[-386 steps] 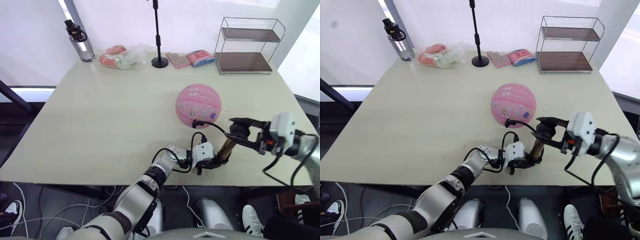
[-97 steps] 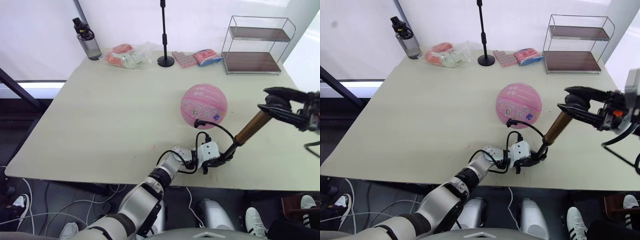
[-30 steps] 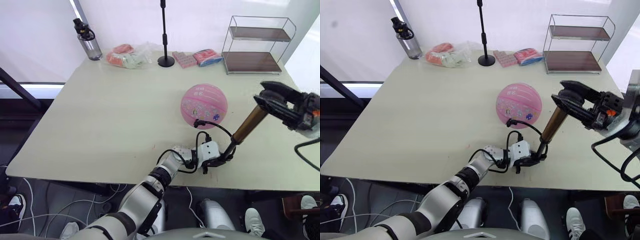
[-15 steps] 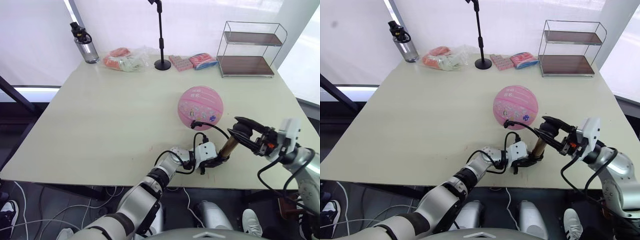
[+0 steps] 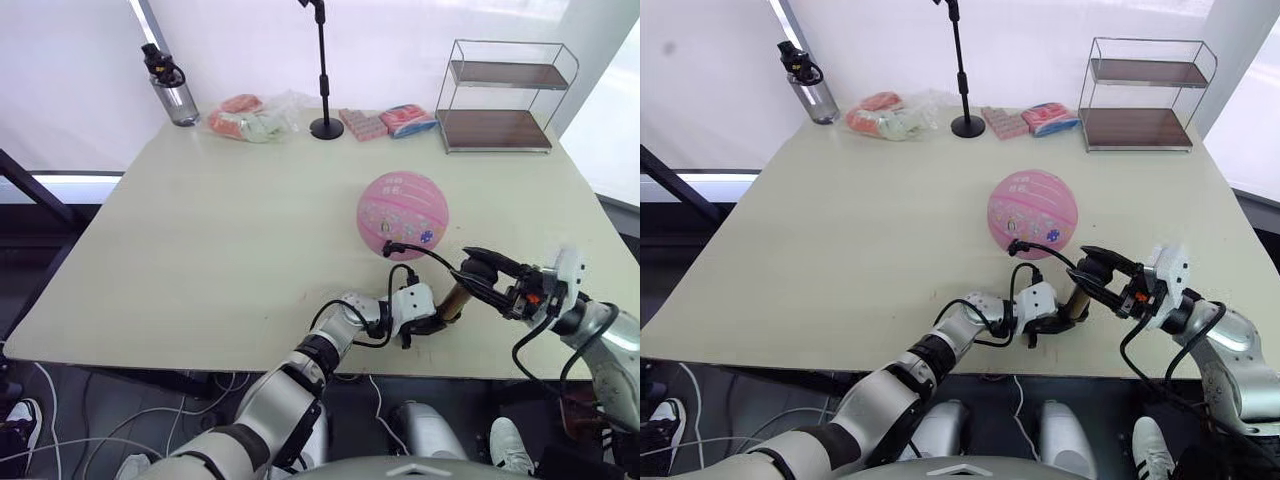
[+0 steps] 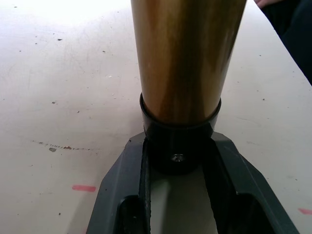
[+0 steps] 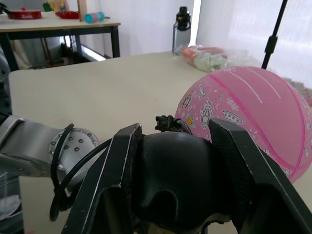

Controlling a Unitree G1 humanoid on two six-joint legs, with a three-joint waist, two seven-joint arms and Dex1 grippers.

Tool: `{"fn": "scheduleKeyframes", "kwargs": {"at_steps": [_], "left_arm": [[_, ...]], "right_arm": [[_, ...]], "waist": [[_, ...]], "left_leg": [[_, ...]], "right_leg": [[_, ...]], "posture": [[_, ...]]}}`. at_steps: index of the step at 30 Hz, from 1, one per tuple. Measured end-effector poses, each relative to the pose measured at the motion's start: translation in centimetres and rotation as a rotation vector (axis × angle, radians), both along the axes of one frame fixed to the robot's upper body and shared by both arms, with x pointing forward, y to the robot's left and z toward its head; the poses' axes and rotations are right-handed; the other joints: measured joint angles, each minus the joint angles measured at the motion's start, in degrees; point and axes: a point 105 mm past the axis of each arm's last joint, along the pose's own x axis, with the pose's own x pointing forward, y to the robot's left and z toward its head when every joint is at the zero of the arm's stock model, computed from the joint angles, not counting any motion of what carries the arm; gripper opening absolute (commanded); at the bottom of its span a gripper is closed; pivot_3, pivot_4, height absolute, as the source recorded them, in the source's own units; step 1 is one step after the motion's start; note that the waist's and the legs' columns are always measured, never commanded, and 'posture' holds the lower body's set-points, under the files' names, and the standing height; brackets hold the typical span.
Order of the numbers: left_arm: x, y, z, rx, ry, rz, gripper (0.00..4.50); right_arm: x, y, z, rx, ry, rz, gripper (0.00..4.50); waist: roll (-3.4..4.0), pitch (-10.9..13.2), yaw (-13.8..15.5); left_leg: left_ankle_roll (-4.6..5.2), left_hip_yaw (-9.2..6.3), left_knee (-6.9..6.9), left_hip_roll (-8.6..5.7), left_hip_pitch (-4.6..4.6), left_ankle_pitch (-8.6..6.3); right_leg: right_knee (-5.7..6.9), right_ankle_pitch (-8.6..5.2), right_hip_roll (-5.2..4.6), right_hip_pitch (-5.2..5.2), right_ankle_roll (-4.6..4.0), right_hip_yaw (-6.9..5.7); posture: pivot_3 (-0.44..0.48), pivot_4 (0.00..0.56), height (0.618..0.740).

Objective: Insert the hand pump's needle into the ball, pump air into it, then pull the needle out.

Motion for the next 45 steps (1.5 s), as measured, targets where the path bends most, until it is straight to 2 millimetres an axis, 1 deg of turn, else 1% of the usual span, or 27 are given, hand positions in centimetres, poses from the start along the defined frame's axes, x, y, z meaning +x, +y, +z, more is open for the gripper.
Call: {"fn": "scheduleKeyframes", "kwargs": {"at_steps": [2, 3, 4, 5, 6, 9, 12, 16, 19, 22, 27, 31, 33, 37, 40, 42, 43, 44, 45], "left_arm": [[0.0, 0.0, 0.0, -0.001, 0.0, -0.004, 1.0], [-0.1, -0.3, 0.2, -0.007, -0.002, -0.011, 1.0], [-0.1, -0.3, 0.2, -0.008, -0.002, -0.012, 1.0], [-0.2, -0.4, 0.2, -0.01, -0.003, -0.015, 1.0], [-0.2, -0.4, 0.3, -0.011, -0.004, -0.017, 1.0], [-0.2, -0.5, 0.3, -0.012, -0.004, -0.018, 1.0], [-0.2, -0.5, 0.3, -0.013, -0.005, -0.018, 1.0], [-0.2, -0.5, 0.3, -0.013, -0.007, -0.019, 1.0], [-0.2, -0.5, 0.4, -0.014, -0.007, -0.02, 1.0], [-0.2, -0.6, 0.5, -0.018, -0.011, -0.024, 1.0], [-0.3, -0.8, 0.6, -0.022, -0.013, -0.031, 1.0], [-0.3, -0.8, 0.5, -0.02, -0.013, -0.03, 1.0], [-0.3, -0.6, 0.4, -0.017, -0.013, -0.025, 1.0], [-0.2, -0.6, 0.3, -0.014, -0.014, -0.019, 1.0], [-0.2, -0.5, 0.3, -0.012, -0.013, -0.013, 1.0], [-0.2, -0.5, 0.3, -0.012, -0.012, -0.012, 1.0], [-0.2, -0.5, 0.2, -0.012, -0.013, -0.01, 1.0], [-0.2, -0.5, 0.2, -0.011, -0.012, -0.008, 1.0], [-0.2, -0.5, 0.1, -0.009, -0.01, -0.006, 1.0]], "right_arm": [[0.0, 0.0, 0.2, -0.003, 0.005, 0.005, 1.73], [0.0, -0.4, 1.6, -0.008, 0.021, 0.021, 1.73], [0.0, -0.5, 1.8, -0.011, 0.017, 0.021, 1.73], [-0.2, -0.8, 3.7, -0.001, -0.003, 0.041, 1.73], [-0.4, -1.1, 4.9, -0.009, -0.012, 0.051, 1.73], [-0.9, -1.6, 7.3, -0.006, -0.039, 0.07, 1.73], [-1.2, -2.1, 9.2, -0.006, -0.058, 0.074, 1.73], [-1.6, -2.2, 11.1, -0.013, -0.082, 0.086, 1.73], [-1.9, -2.4, 13.1, -0.027, -0.123, 0.088, 1.73], [-1.8, -2.3, 13.4, -0.023, -0.099, 0.09, 1.73], [-1.5, -2.2, 13.6, -0.021, -0.087, 0.082, 1.73], [-1.9, -2.0, 13.2, -0.058, -0.115, 0.089, 1.73], [-1.7, -2.1, 12.3, -0.047, -0.131, 0.073, 1.73], [-1.4, -2.4, 9.0, -0.062, -0.105, 0.048, 1.73], [-1.1, -2.5, 7.1, -0.051, -0.102, 0.029, 1.73], [-1.0, -2.4, 6.0, -0.056, -0.095, 0.025, 1.73], [-0.8, -2.2, 4.8, -0.057, -0.095, 0.015, 1.73], [-0.7, -2.1, 4.4, -0.056, -0.094, 0.007, 1.73], [-0.6, -1.9, 3.3, -0.073, -0.093, 0.005, 1.73]], "waist": [[0.11, 0.1, 0.0], [0.45, 0.5, 0.2], [0.45, 0.5, 0.2], [0.55, 0.7, 0.3], [0.6, 0.8, 0.4], [0.47, 0.9, 0.6], [0.4, 1.0, 0.7], [0.39, 1.0, 0.8], [0.36, 1.1, 0.9], [0.37, 1.2, 1.0], [0.45, 1.3, 1.1], [0.44, 1.3, 1.1], [0.24, 1.2, 1.1], [0.2, 1.1, 1.0], [0.04, 1.0, 0.9], [-0.02, 0.9, 0.9], [-0.04, 0.8, 0.9], [-0.11, 0.8, 0.9], [-0.22, 0.6, 0.9]], "left_leg": [[0.0, 0.0, 0.0, 0.0, -0.03, 0.0], [0.0, 0.02, 0.0, -0.08, -0.08, 0.0], [0.0, 0.02, 0.0, -0.08, -0.08, 0.0], [0.01, 0.01, 0.0, -0.11, -0.1, 0.0], [0.01, 0.03, 0.0, -0.13, -0.13, 0.01], [0.01, 0.01, 0.0, -0.13, -0.14, 0.0], [0.01, 0.06, 0.01, -0.14, -0.13, 0.0], [0.01, 0.08, 0.01, -0.14, -0.14, 0.01], [0.01, 0.07, 0.01, -0.13, -0.13, 0.0], [0.01, 0.1, 0.01, -0.15, -0.21, 0.01], [0.02, 0.09, 0.02, -0.17, -0.36, 0.01], [0.02, 0.08, 0.02, -0.17, -0.31, 0.01], [0.02, 0.07, 0.02, -0.14, -0.25, 0.01], [0.02, 0.14, 0.02, -0.13, -0.05, 0.0], [0.02, 0.11, 0.02, -0.1, 0.0, 0.0], [0.02, 0.1, 0.02, -0.1, 0.0, 0.0], [0.02, 0.11, 0.02, -0.11, 0.01, 0.0], [0.01, 0.11, 0.02, -0.1, 0.02, 0.0], [0.01, 0.1, 0.02, -0.1, 0.02, 0.0]], "right_leg": [[0.0, 0.01, 0.0, -0.02, 0.02, 0.0], [-0.01, 0.06, -0.06, -0.05, 0.11, 0.02], [-0.01, 0.06, -0.06, -0.05, 0.11, 0.02], [-0.01, 0.05, -0.09, -0.05, 0.14, 0.0], [-0.02, 0.02, -0.12, -0.06, 0.21, 0.01], [-0.05, 0.02, -0.13, -0.06, 0.21, -0.02], [-0.05, 0.02, -0.16, -0.06, 0.22, 0.0], [-0.05, 0.03, -0.17, -0.06, 0.23, 0.02], [-0.05, 0.02, -0.17, -0.07, 0.22, -0.01], [-0.05, 0.03, -0.18, -0.14, 0.23, 0.02], [-0.05, 0.04, -0.19, -0.28, 0.24, 0.02], [-0.05, 0.04, -0.19, -0.26, 0.24, 0.01], [-0.04, 0.03, -0.16, -0.2, 0.24, 0.0], [-0.04, 0.03, -0.17, -0.03, 0.25, 0.05], [-0.03, 0.03, -0.15, 0.0, 0.24, 0.02], [-0.03, 0.03, -0.15, 0.01, 0.24, 0.01], [-0.03, 0.03, -0.15, 0.01, 0.25, 0.03], [-0.03, 0.03, -0.15, 0.02, 0.24, 0.02], [-0.03, 0.03, -0.15, 0.02, 0.24, 0.01]], "posture": [[0.0, 0.15, 0.731], [0.0, 0.15, 0.731], [0.0, 0.15, 0.731], [0.0, 0.15, 0.731], [0.0, 0.15, 0.731], [0.0, 0.15, 0.731], [0.0, 0.15, 0.731], [0.0, 0.15, 0.731], [0.0, 0.15, 0.731], [0.0, 0.15, 0.731], [0.0, 0.15, 0.731], [0.0, 0.15, 0.731], [0.0, 0.15, 0.731], [0.0, 0.15, 0.731], [0.0, 0.15, 0.731], [0.0, 0.15, 0.731], [0.0, 0.15, 0.731], [0.0, 0.15, 0.731], [0.0, 0.15, 0.731]]}}
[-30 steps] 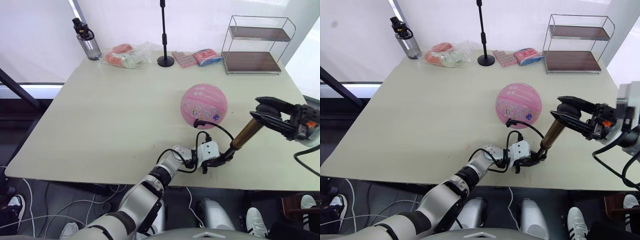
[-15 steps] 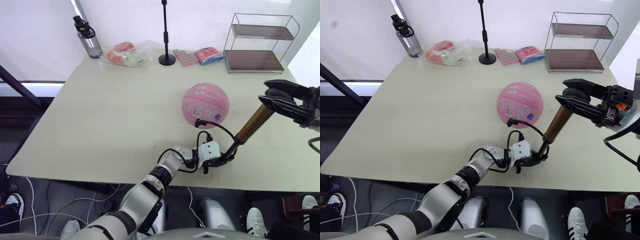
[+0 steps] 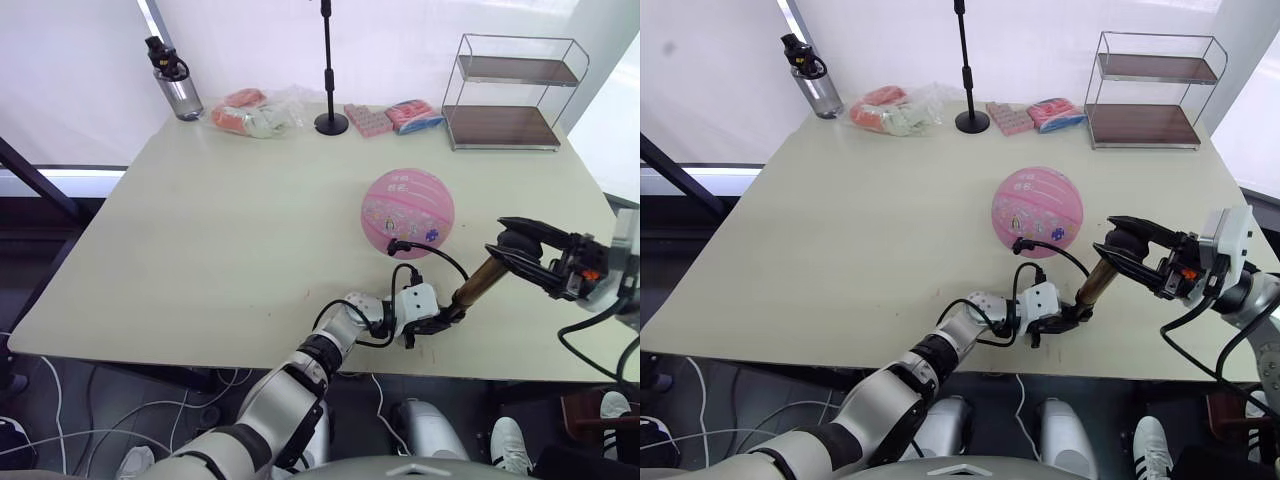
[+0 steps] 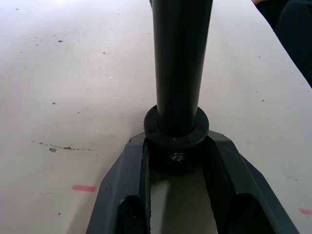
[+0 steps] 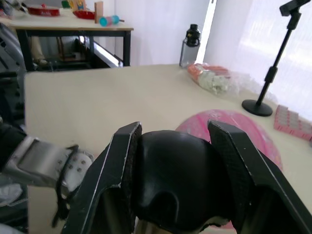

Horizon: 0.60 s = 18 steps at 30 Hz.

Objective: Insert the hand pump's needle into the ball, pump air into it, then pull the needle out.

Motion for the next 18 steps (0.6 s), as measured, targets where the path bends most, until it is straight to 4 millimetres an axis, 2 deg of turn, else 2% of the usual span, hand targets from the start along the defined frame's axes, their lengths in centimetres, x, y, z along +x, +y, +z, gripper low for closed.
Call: {"fn": "scheduleKeyframes", "kwargs": {"at_steps": [5, 7, 12, 18], "left_arm": [[0.0, 0.1, -0.2, 0.008, 0.008, 0.01, 1.0], [0.0, 0.1, -0.3, 0.008, 0.008, 0.01, 1.0], [0.0, 0.0, -0.3, 0.008, 0.011, 0.01, 1.0], [-0.1, -0.1, -0.2, 0.004, 0.01, -0.001, 1.0]], "right_arm": [[0.7, 0.2, -3.7, -0.021, 0.022, -0.023, 1.73], [0.8, 0.3, -4.4, -0.02, 0.036, -0.029, 1.73], [0.7, 0.8, -4.5, -0.017, 0.026, -0.022, 1.73], [0.3, 0.6, -3.2, -0.052, 0.033, -0.01, 1.73]], "waist": [[-0.25, -0.3, 0.0], [-0.26, -0.4, 0.0], [-0.19, -0.5, 0.0], [0.03, -0.4, 0.1]], "left_leg": [[0.0, -0.01, 0.0, 0.01, 0.08, 0.0], [0.0, -0.02, 0.0, 0.02, 0.07, 0.0], [0.0, -0.05, 0.0, 0.01, 0.06, 0.0], [-0.01, -0.05, 0.0, 0.0, -0.01, -0.01]], "right_leg": [[0.01, -0.1, -0.01, 0.07, -0.18, -0.01], [0.01, -0.1, 0.0, 0.07, -0.19, -0.01], [0.01, -0.09, 0.0, 0.07, -0.16, -0.02], [0.0, -0.08, -0.01, 0.03, -0.14, -0.04]], "posture": [[0.0, 0.15, 0.731], [0.0, 0.15, 0.731], [0.0, 0.15, 0.731], [0.0, 0.15, 0.731]]}}
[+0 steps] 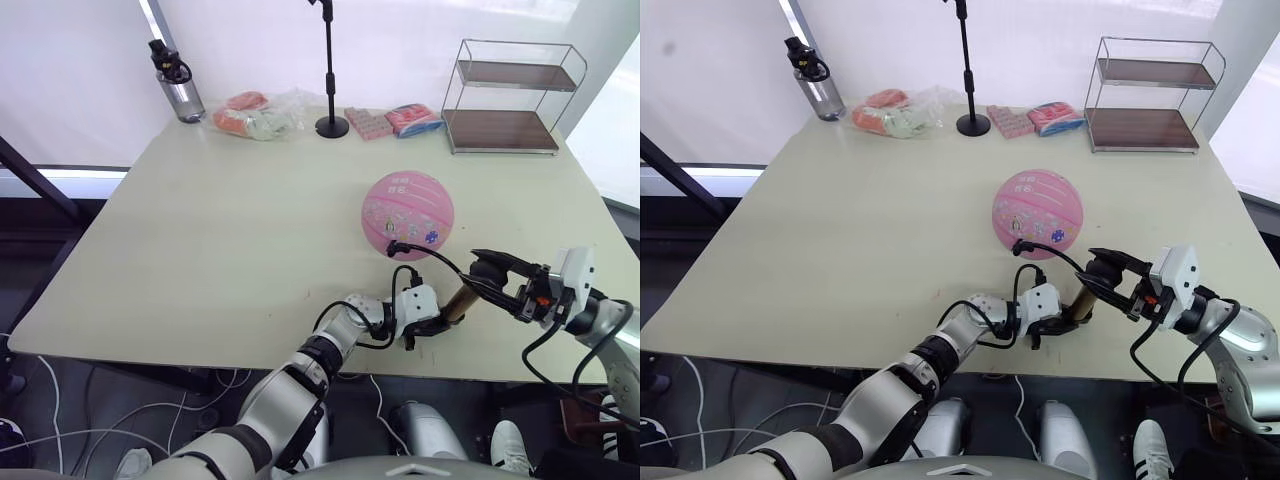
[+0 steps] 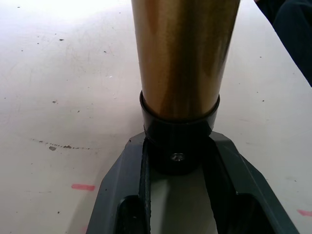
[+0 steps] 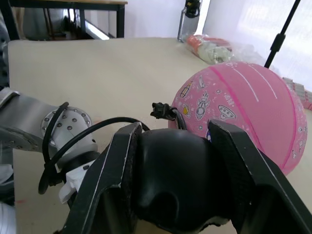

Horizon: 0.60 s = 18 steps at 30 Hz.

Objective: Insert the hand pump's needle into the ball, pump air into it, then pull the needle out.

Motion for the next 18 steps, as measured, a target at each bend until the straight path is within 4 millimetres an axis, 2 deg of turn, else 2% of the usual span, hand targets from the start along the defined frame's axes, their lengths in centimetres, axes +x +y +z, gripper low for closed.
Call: {"fn": "scheduleKeyframes", "kwargs": {"at_steps": [3, 5, 7, 15, 18], "left_arm": [[-0.1, -0.2, 0.1, -0.004, 0.0, -0.004, 1.0], [-0.1, -0.2, 0.2, -0.008, 0.001, -0.008, 1.0], [-0.1, -0.2, 0.2, -0.008, 0.001, -0.01, 1.0], [-0.1, -0.3, 0.3, -0.011, 0.002, -0.014, 1.0], [-0.1, -0.3, 0.3, -0.013, 0.001, -0.016, 1.0]], "right_arm": [[-0.1, -0.4, 0.9, -0.012, 0.013, 0.003, 1.73], [-0.4, -0.9, 3.5, 0.003, -0.006, 0.011, 1.73], [-0.5, -1.1, 4.2, 0.007, -0.012, 0.013, 1.73], [-1.9, -1.6, 12.5, 0.01, -0.101, 0.062, 1.73], [-1.9, -1.6, 13.2, 0.013, -0.076, 0.064, 1.73]], "waist": [[0.33, 0.3, 0.0], [0.48, 0.4, 0.1], [0.49, 0.5, 0.1], [0.52, 0.7, 0.1], [0.49, 0.8, 0.1]], "left_leg": [[0.0, 0.02, 0.0, -0.05, -0.09, 0.0], [0.0, -0.01, 0.0, -0.05, -0.14, 0.0], [0.0, -0.01, 0.0, -0.06, -0.14, 0.0], [0.01, 0.01, 0.01, -0.06, -0.16, 0.0], [0.01, 0.02, 0.01, -0.06, -0.2, 0.01]], "right_leg": [[0.0, 0.01, -0.04, -0.07, 0.01, 0.03], [-0.02, 0.06, -0.03, -0.09, 0.13, 0.0], [-0.03, 0.06, -0.03, -0.09, 0.14, 0.0], [-0.05, 0.06, -0.05, -0.09, 0.14, 0.0], [-0.06, 0.07, -0.06, -0.11, 0.15, 0.01]], "posture": [[0.0, 0.15, 0.731], [0.0, 0.15, 0.731], [0.0, 0.15, 0.731], [0.0, 0.15, 0.731], [0.0, 0.15, 0.731]]}}
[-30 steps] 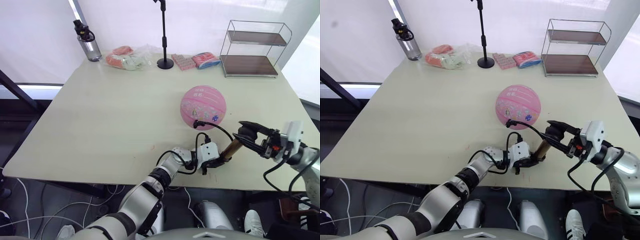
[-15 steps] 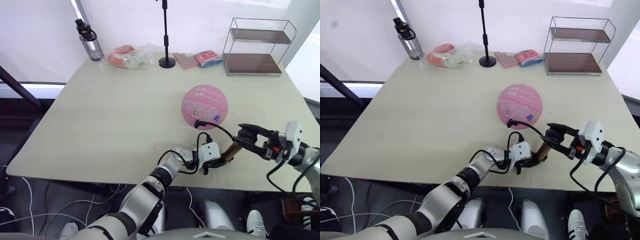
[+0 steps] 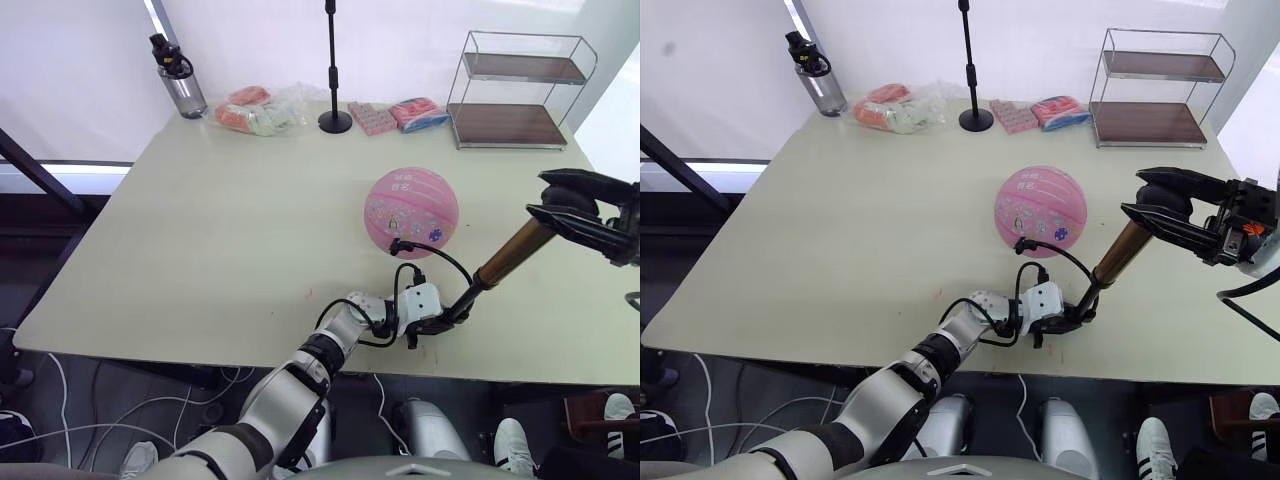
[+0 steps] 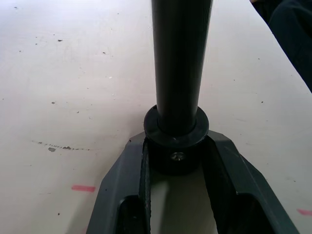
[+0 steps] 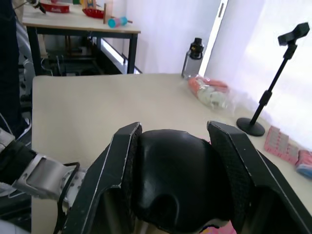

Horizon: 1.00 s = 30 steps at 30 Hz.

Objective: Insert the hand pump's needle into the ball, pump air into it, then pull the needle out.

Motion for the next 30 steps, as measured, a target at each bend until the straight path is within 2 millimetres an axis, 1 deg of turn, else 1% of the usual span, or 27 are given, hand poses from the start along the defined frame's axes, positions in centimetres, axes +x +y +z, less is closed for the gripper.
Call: {"fn": "scheduleKeyframes", "kwargs": {"at_steps": [8, 12, 13, 15, 16, 18, 19, 21, 23, 24, 26, 28, 30], "left_arm": [[0.0, -0.1, 0.2, -0.006, -0.005, -0.002, 1.0], [0.0, -0.1, 0.1, -0.004, -0.003, -0.002, 1.0], [0.0, 0.0, 0.0, -0.001, -0.004, 0.002, 1.0], [0.1, 0.1, 0.0, 0.0, -0.004, 0.005, 1.0], [0.2, 0.2, -0.1, 0.003, -0.004, 0.011, 1.0], [0.2, 0.2, -0.1, 0.004, -0.005, 0.014, 1.0], [0.2, 0.3, -0.1, 0.005, -0.004, 0.015, 1.0], [0.2, 0.2, -0.1, 0.006, -0.005, 0.015, 1.0], [0.2, 0.3, -0.1, 0.007, -0.005, 0.018, 1.0], [0.2, 0.3, -0.2, 0.008, -0.003, 0.02, 1.0], [0.2, 0.3, -0.2, 0.009, -0.002, 0.021, 1.0], [0.2, 0.4, -0.4, 0.012, 0.002, 0.025, 1.0], [0.2, 0.5, -0.4, 0.013, 0.003, 0.027, 1.0]], "right_arm": [[0.5, 0.0, 0.4, 0.01, 0.026, -0.02, 1.73], [0.1, -0.1, -0.3, -0.03, -0.004, -0.025, 1.73], [0.0, -0.1, -1.5, -0.029, -0.012, -0.032, 1.73], [0.0, -0.1, -1.9, -0.03, -0.009, -0.035, 1.73], [0.1, 0.0, -3.1, -0.024, -0.007, -0.038, 1.73], [0.3, 0.2, -4.5, -0.023, 0.008, -0.039, 1.73], [0.5, 0.3, -4.9, -0.011, 0.008, -0.039, 1.73], [0.7, 0.7, -6.8, -0.016, 0.031, -0.028, 1.73], [1.1, 0.7, -8.1, -0.006, 0.039, -0.036, 1.73], [1.4, 0.9, -9.2, -0.013, 0.05, -0.038, 1.73], [1.6, 0.9, -10.0, -0.021, 0.054, -0.037, 1.73], [1.8, 1.4, -11.8, -0.016, 0.062, -0.034, 1.73], [1.8, 1.8, -12.9, -0.024, 0.067, -0.031, 1.73]], "waist": [[0.17, 0.2, 0.0], [0.06, 0.1, 0.1], [0.02, 0.1, 0.0], [0.02, 0.1, 0.0], [-0.15, 0.0, -0.1], [-0.15, -0.1, -0.1], [-0.26, -0.2, -0.2], [-0.35, -0.3, -0.2], [-0.39, -0.4, -0.2], [-0.45, -0.5, -0.2], [-0.5, -0.5, -0.2], [-0.63, -0.7, -0.2], [-0.6, -0.8, -0.3]], "left_leg": [[0.01, 0.01, 0.01, -0.05, -0.17, 0.0], [0.01, -0.05, 0.0, -0.05, -0.14, 0.0], [0.02, -0.01, 0.01, -0.04, -0.01, -0.01], [0.02, 0.03, 0.02, -0.04, 0.05, -0.01], [0.02, 0.02, 0.03, 0.02, 0.14, -0.01], [0.02, 0.03, 0.03, 0.03, 0.15, -0.01], [0.02, 0.02, 0.03, 0.06, 0.17, -0.01], [0.02, 0.02, 0.03, 0.05, 0.18, -0.01], [0.01, 0.05, 0.03, 0.04, 0.2, -0.01], [0.01, 0.03, 0.03, 0.04, 0.21, -0.01], [0.02, 0.03, 0.02, 0.05, 0.22, -0.01], [0.01, 0.0, 0.0, 0.08, 0.25, -0.01], [0.01, 0.01, 0.0, 0.08, 0.26, -0.01]], "right_leg": [[0.0, 0.01, -0.03, -0.17, 0.02, 0.01], [0.0, 0.01, -0.01, -0.14, 0.01, -0.03], [0.0, 0.01, -0.01, 0.0, 0.02, -0.01], [0.01, 0.01, -0.02, 0.02, 0.04, 0.02], [0.02, 0.01, 0.02, 0.09, 0.03, 0.01], [0.03, 0.0, 0.02, 0.09, 0.02, 0.01], [0.03, 0.0, 0.04, 0.1, 0.02, 0.0], [0.03, 0.0, 0.04, 0.11, 0.02, 0.0], [0.03, 0.01, 0.03, 0.12, 0.03, 0.02], [0.03, 0.01, 0.04, 0.12, 0.03, 0.01], [0.04, 0.01, 0.04, 0.12, 0.02, 0.01], [0.04, 0.0, 0.08, 0.14, 0.01, -0.01], [0.04, -0.01, 0.08, 0.14, 0.0, 0.0]], "posture": [[0.0, 0.15, 0.731], [0.0, 0.15, 0.731], [0.0, 0.15, 0.731], [0.0, 0.15, 0.731], [0.0, 0.15, 0.731], [0.0, 0.15, 0.731], [0.0, 0.15, 0.731], [0.0, 0.15, 0.731], [0.0, 0.15, 0.731], [0.0, 0.15, 0.731], [0.0, 0.15, 0.731], [0.0, 0.15, 0.731], [0.0, 0.15, 0.731]]}}
